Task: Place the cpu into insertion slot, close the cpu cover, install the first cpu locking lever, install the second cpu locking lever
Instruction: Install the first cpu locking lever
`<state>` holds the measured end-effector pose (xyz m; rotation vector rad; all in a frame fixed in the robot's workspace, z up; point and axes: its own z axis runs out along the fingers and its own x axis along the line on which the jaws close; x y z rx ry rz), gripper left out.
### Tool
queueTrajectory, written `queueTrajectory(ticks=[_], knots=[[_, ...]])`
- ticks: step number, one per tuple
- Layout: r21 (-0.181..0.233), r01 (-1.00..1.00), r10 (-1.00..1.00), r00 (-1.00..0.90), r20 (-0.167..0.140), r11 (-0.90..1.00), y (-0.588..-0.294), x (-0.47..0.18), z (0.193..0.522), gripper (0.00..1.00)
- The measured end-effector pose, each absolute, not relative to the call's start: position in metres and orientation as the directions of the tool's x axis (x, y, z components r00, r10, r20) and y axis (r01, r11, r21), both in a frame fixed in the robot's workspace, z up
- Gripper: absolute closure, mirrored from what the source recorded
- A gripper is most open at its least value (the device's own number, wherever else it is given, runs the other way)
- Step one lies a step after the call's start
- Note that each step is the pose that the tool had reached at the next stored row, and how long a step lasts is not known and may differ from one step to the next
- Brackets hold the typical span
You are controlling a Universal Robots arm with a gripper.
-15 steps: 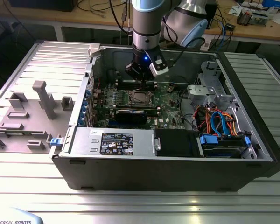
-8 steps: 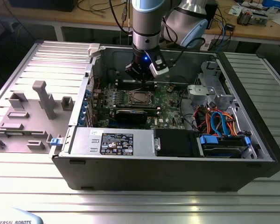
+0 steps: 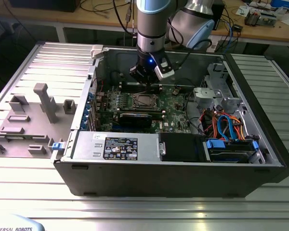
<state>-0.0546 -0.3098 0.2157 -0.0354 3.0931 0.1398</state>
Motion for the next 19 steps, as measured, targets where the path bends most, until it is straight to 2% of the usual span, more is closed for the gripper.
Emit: queueTrajectory(ticks=[19], knots=[[0.089, -0.019, -0.016, -0.999, -0.041, 0.996, -0.310, -0.049, 0.205, 0.89]])
